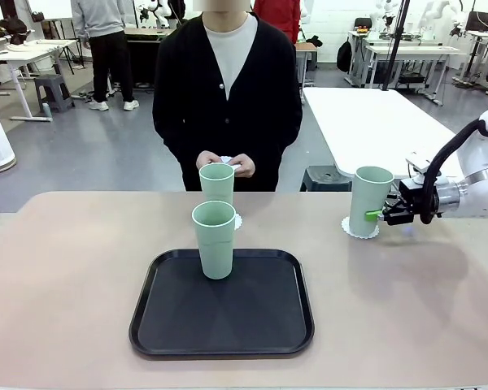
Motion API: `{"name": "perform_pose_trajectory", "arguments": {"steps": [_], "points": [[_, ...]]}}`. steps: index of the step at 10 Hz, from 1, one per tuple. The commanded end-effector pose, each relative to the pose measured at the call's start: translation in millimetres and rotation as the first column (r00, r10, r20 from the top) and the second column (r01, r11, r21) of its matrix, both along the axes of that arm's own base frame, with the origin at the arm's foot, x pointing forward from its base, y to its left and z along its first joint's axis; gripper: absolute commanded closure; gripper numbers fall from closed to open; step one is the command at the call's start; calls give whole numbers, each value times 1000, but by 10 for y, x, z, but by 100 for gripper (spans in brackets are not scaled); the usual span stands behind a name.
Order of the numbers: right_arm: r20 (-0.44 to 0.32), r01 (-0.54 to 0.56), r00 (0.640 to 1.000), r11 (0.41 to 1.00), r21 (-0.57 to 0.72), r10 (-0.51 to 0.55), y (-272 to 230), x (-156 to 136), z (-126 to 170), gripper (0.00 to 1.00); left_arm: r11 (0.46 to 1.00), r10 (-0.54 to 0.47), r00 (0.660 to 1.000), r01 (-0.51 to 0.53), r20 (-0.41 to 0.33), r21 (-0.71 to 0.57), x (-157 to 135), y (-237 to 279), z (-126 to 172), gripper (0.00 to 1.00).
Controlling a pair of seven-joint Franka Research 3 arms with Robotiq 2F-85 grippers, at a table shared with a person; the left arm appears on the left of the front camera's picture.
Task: Place coasters on the table and set cups on them.
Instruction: Take one Reusable plastic cup from the Flat Tray and place it on a coaster set by the human.
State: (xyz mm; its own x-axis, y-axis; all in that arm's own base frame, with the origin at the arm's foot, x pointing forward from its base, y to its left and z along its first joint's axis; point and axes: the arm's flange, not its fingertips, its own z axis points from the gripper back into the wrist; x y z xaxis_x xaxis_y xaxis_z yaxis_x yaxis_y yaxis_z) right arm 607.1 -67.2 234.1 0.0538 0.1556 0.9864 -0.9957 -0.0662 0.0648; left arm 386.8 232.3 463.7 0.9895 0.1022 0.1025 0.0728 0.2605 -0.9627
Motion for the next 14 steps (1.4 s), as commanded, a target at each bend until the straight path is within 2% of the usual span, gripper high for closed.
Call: {"name": "perform_pose_trajectory", "arguments": {"steps": [1, 14], "points": [[7, -25, 1000, 1000, -4, 26, -37, 82, -9, 18, 1000, 6, 1000, -6, 7, -7, -3, 7, 18, 0], [-18, -15, 1000, 1000, 18, 15, -57, 169, -80, 18, 1000, 6, 1000, -6, 7, -7, -3, 7, 18, 0]]}}
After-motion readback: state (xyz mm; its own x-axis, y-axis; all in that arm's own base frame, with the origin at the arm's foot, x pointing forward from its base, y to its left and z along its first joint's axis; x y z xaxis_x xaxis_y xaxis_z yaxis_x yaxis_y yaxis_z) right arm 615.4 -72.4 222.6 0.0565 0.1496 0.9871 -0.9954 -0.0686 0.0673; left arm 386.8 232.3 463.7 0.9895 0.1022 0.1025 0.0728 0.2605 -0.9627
